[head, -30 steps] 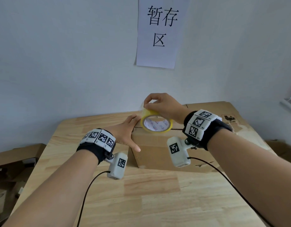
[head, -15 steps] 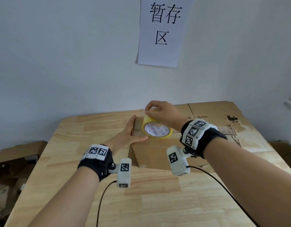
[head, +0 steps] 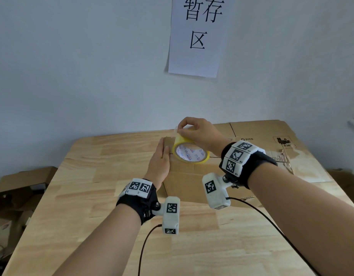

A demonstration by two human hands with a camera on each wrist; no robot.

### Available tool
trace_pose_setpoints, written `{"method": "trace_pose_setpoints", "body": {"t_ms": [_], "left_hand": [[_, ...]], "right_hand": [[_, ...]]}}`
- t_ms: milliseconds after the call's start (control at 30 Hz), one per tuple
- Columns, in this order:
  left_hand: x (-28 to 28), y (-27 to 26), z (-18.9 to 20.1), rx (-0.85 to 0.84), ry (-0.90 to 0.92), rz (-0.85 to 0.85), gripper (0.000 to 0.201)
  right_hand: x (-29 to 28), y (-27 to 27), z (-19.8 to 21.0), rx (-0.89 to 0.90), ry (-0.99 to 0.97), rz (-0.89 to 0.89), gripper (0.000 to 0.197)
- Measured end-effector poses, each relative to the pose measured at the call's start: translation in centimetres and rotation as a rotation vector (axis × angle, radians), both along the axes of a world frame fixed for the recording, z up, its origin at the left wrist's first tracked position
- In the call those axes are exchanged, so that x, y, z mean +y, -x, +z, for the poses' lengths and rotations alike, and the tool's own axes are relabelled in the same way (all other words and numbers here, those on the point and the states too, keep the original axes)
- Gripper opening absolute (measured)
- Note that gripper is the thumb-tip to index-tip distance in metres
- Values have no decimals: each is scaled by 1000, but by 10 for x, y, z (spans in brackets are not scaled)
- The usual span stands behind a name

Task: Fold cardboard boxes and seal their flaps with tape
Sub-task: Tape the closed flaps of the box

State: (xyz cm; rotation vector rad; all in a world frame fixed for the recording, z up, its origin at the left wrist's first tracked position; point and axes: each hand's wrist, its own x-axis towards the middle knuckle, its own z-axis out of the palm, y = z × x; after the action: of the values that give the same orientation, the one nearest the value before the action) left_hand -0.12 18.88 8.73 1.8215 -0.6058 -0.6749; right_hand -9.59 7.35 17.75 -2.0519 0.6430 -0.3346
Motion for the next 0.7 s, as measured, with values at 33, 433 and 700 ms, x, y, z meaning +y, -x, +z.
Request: {"method": "trace_pose_setpoints", "body": {"t_ms": [33,433,700], "left_hand": [[-1,-1,-1,-7,1,5,47],[-2,-8,-1,-12,-6,-6,47],[-4,-9,-7,-1,19,-13,48]], "right_hand": [[0,0,0,4,3,4,10],[2,-2,11,134,102,61,10],[6,-5,11,149,118,19,11]]}}
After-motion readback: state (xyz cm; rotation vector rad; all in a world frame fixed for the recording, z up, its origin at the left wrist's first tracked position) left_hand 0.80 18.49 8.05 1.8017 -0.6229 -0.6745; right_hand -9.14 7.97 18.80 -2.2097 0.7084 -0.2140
